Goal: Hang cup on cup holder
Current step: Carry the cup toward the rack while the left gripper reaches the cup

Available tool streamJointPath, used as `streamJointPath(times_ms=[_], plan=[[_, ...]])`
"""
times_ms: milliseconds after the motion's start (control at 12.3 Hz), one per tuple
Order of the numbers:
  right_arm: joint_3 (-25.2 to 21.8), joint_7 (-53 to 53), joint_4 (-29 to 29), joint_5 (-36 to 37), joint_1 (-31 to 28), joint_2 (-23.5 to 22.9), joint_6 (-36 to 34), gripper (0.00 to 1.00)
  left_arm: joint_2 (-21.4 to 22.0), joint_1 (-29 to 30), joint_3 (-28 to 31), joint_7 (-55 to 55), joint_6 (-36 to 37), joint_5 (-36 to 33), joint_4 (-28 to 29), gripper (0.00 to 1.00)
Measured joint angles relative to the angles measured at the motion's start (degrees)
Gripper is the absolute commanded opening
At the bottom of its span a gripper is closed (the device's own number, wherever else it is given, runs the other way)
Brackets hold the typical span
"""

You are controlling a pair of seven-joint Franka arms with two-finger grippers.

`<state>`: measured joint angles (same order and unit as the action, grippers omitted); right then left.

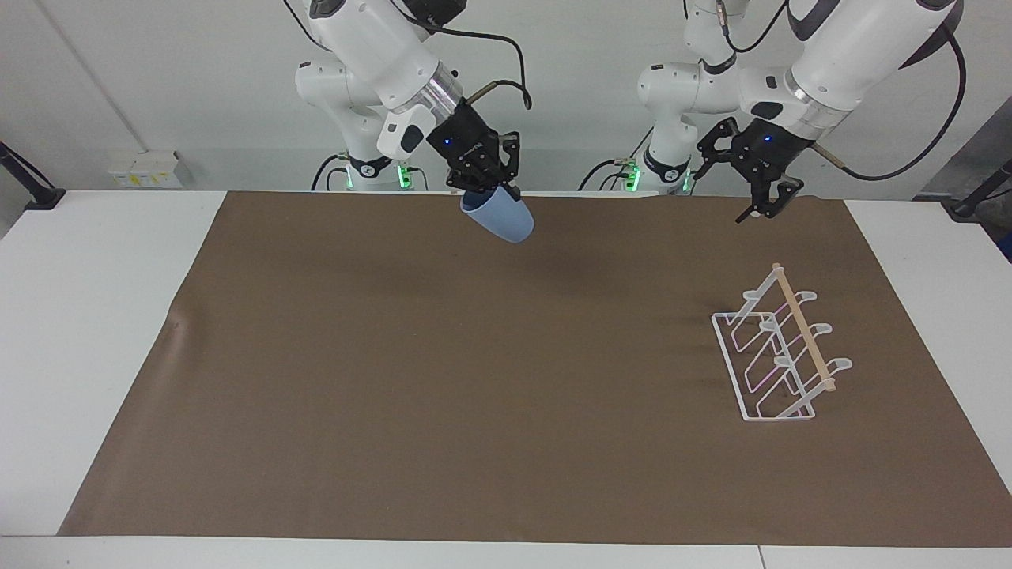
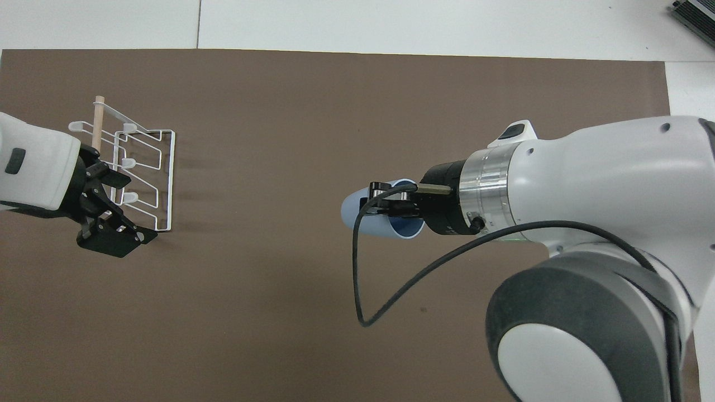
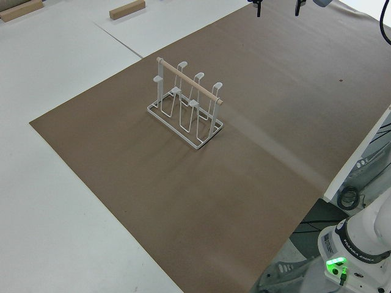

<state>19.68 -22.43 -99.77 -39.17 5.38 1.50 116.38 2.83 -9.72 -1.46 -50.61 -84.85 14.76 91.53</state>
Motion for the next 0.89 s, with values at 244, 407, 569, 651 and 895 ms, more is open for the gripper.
streamJointPath(times_ms=[244, 407, 569, 651, 895], plan=[[0.04, -13.47, -0.34, -5.16, 4.96, -1.59, 9.88, 0.0, 0.71, -0.44, -0.27, -10.52, -0.03, 2.77, 1.18, 1.0], [0.06, -20.97, -0.51, -6.84, 7.72, -2.52, 14.49, 0.0, 1.09, -0.58, -1.27, -14.83, -0.5, 2.94, 1.23, 1.0], [0.06, -27.99, -0.53, -9.79, 8.6, -2.85, 17.39, 0.0, 1.23, -1.32, -2.14, -18.64, -2.73, 2.95, 1.23, 1.0], [-0.01, -31.41, -0.53, -10.44, 8.58, -2.86, 17.8, 0.0, 1.23, -1.99, -2.21, -19.44, -3.65, 2.96, 1.24, 1.0], [-0.19, -38.74, -0.53, -10.93, 8.54, -2.88, 17.83, 0.0, 1.23, -3.81, -2.45, -20.18, -6.57, 3.01, 1.35, 1.0]])
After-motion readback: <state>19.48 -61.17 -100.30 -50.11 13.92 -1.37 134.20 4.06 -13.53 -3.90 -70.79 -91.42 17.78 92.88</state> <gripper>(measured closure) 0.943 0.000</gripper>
